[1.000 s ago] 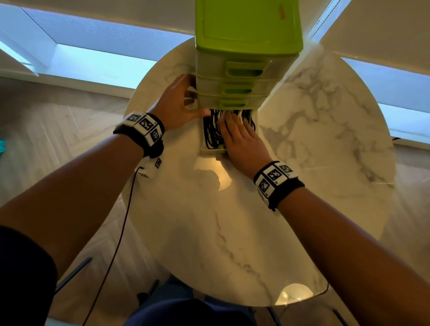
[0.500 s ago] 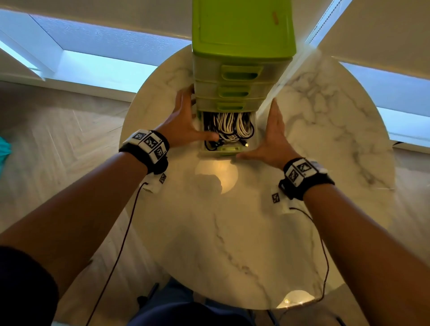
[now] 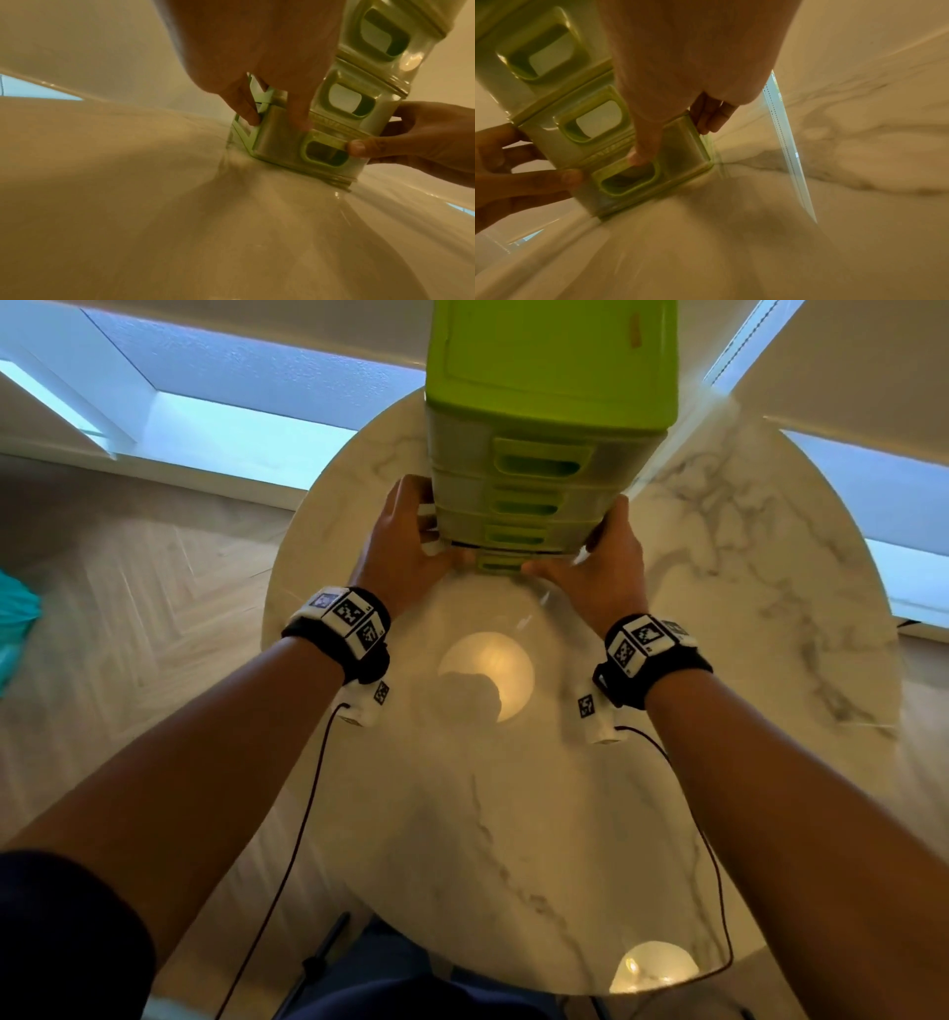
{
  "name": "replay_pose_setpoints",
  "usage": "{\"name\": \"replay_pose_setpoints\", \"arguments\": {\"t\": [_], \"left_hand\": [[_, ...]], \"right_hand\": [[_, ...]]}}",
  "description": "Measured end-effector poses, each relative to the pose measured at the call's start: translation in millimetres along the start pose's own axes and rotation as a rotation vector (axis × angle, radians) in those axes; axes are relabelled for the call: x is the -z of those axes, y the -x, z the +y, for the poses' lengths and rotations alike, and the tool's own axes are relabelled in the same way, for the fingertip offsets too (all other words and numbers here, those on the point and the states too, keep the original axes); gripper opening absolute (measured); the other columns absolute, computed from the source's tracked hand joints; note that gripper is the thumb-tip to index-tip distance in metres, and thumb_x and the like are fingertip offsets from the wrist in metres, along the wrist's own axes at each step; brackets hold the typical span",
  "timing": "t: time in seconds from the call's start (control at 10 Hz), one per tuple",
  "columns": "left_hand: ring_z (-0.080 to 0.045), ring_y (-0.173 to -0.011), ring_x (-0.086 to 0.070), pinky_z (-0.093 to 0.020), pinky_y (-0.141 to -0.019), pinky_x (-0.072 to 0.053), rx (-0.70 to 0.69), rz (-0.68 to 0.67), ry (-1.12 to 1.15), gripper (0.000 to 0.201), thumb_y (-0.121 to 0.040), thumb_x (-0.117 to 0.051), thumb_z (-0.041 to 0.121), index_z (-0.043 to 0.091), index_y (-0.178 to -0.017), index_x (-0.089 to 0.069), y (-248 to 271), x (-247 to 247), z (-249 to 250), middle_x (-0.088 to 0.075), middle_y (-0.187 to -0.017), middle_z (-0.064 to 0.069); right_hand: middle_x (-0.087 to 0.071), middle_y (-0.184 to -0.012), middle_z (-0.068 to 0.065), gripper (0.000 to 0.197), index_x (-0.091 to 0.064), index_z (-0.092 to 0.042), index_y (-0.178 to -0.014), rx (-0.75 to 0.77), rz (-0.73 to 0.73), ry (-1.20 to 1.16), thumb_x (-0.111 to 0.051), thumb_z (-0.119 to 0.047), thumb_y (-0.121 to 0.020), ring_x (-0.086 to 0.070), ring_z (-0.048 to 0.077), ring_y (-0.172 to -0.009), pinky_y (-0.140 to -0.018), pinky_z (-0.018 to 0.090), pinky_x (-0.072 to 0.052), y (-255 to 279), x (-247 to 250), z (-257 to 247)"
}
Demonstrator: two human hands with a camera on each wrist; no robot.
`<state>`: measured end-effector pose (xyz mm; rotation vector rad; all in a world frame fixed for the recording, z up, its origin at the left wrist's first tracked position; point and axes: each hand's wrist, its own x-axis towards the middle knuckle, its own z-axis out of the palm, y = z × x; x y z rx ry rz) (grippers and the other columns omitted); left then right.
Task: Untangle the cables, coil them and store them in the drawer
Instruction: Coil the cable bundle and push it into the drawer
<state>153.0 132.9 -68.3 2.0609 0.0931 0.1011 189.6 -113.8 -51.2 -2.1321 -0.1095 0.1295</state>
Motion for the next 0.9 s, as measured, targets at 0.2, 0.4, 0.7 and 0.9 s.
{"name": "replay_pose_setpoints", "arguments": {"t": [0.2,0.4,0.7,0.9], "left_hand": [[-0.023,-0.120,-0.063,-0.023,-0.096,-0.056,0.014,0.028,0.013,0.084,-0.081,-0.086,0.020,0.008,-0.149,-0.039,10.2,-2.9,-11.2,-0.043,-0.146,-0.015],[-0.009,-0.122,-0.061,-0.021,-0.094,-0.048,0.157,0.001,-0.002,0.052,-0.103,-0.058,0.039,0.022,-0.151,-0.047,31.9,-4.8,2.4,-0.065,-0.137,0.001],[-0.018,-0.100,-0.062,-0.022,-0.077,-0.038,0.198,-0.007,-0.074,0.038,-0.106,-0.051,0.037,0.018,-0.138,-0.057,29.2,2.3,18.6,-0.069,-0.111,0.000],[-0.020,-0.121,-0.061,-0.027,-0.096,-0.044,0.218,-0.207,-0.079,0.033,-0.101,-0.063,0.029,0.015,-0.131,-0.061,67.1,21.0,11.1,-0.066,-0.130,-0.005]], "right_hand": [[-0.065,-0.115,-0.011,0.060,-0.045,-0.016,-0.135,-0.012,-0.023,0.056,-0.076,-0.034,-0.087,-0.062,0.005,-0.104,-0.091,0.031,-0.055,13.9,5.9,0.5],[-0.053,-0.125,-0.034,0.057,-0.029,-0.022,-0.155,-0.059,-0.062,-0.015,-0.052,-0.032,-0.104,-0.055,-0.020,-0.102,-0.090,0.004,-0.042,40.9,-7.3,1.0],[-0.064,-0.135,0.000,0.045,-0.047,-0.017,-0.143,-0.281,0.072,-0.041,-0.054,-0.036,-0.102,-0.063,0.013,-0.116,-0.082,0.005,-0.039,46.7,-18.6,-26.0],[-0.064,-0.129,0.003,0.036,-0.057,-0.014,-0.133,-0.315,-0.163,0.078,-0.059,-0.028,-0.100,-0.062,0.016,-0.114,-0.090,0.018,-0.044,98.7,2.4,-31.8]]}}
